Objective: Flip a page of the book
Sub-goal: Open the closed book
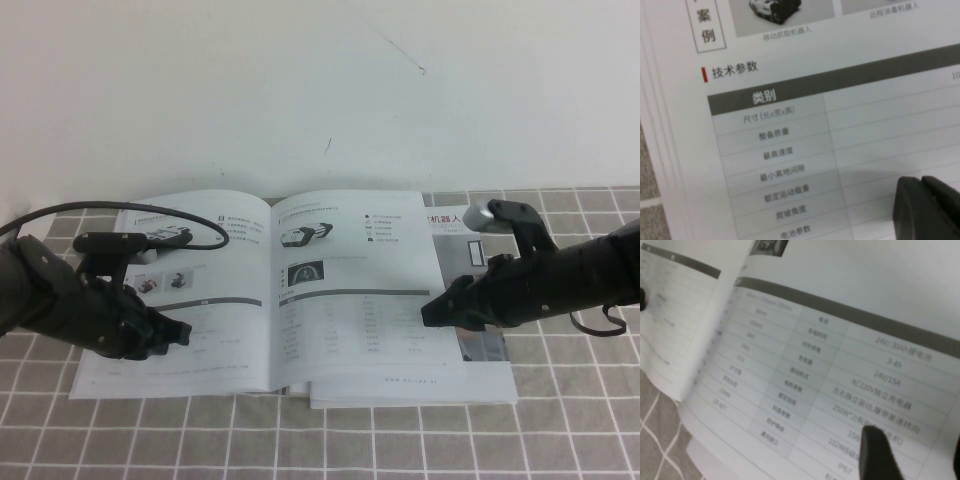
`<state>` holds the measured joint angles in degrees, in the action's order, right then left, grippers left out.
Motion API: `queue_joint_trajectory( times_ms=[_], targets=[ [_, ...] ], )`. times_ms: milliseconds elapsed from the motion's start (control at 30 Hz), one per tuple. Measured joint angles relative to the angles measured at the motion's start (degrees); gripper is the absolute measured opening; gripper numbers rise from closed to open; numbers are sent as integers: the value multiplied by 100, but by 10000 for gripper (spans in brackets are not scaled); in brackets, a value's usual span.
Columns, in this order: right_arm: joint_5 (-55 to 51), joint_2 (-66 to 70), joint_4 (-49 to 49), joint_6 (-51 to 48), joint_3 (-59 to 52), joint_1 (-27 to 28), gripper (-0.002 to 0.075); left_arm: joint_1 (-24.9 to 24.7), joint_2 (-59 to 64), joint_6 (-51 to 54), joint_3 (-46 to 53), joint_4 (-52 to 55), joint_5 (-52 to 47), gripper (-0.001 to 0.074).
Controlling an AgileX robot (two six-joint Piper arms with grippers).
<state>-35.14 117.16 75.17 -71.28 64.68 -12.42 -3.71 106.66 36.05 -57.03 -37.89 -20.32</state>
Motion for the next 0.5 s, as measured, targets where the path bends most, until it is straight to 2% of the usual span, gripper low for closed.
queue_joint_trajectory(
  times_ms=[500],
  targets=[
    [251, 23, -133, 95, 0, 0, 324, 0, 10, 61, 0, -40, -3, -4]
  ],
)
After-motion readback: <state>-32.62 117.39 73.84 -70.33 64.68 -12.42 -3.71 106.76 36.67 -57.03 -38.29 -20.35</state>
